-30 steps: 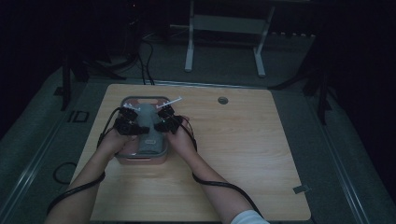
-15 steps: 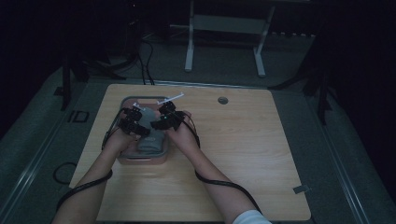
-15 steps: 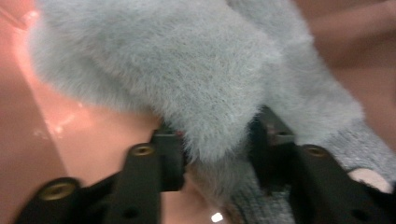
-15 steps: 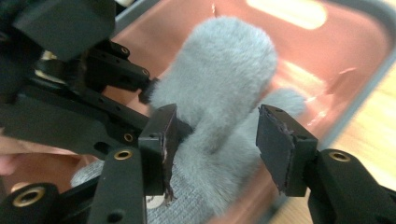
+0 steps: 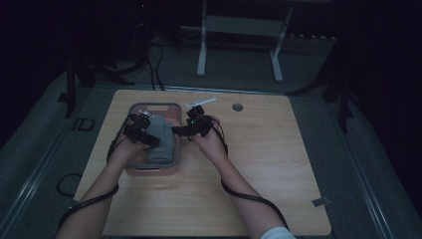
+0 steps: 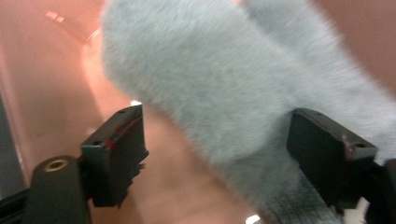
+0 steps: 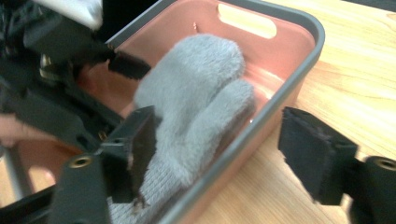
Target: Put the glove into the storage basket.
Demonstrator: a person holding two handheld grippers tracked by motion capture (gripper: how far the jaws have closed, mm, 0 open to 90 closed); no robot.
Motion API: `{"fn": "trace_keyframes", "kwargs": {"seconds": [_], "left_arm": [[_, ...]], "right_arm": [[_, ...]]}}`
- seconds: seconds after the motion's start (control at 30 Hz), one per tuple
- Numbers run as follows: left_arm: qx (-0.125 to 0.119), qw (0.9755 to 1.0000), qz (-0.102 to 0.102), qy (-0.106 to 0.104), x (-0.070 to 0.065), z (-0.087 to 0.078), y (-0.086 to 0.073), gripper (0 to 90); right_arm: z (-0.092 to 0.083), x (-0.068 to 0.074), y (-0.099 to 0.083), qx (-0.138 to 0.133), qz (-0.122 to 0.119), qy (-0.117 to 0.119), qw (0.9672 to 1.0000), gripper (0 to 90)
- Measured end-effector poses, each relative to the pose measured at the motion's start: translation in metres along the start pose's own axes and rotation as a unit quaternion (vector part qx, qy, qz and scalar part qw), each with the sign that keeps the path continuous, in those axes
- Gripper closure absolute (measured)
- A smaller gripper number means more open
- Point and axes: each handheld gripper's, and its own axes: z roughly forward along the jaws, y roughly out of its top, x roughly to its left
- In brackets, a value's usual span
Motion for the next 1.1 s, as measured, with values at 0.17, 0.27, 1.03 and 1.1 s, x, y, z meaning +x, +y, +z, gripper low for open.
{"fn": "trace_keyframes", "kwargs": {"seconds": [0.17, 0.27, 1.03, 1.1], "left_arm": [[-0.051, 0.9987, 0.003, 0.007, 0.000, -0.015, -0.004, 14.6], [-0.086, 0.9962, 0.015, 0.010, -0.003, -0.022, -0.007, 11.6], [-0.180, 0.9780, 0.078, -0.072, -0.069, -0.068, -0.020, 9.3], [-0.184, 0.9752, 0.087, -0.085, -0.079, -0.071, -0.020, 9.3]], "right_arm": [[-0.013, -0.007, -0.005, -0.004, -0.019, 0.003, 0.9998, 16.5], [-0.022, -0.012, -0.009, -0.008, -0.029, 0.010, 0.9995, 16.3], [-0.083, -0.027, -0.064, -0.017, -0.083, 0.003, 0.9964, 15.2], [-0.089, -0.029, -0.069, -0.016, -0.087, 0.003, 0.9961, 15.2]]}}
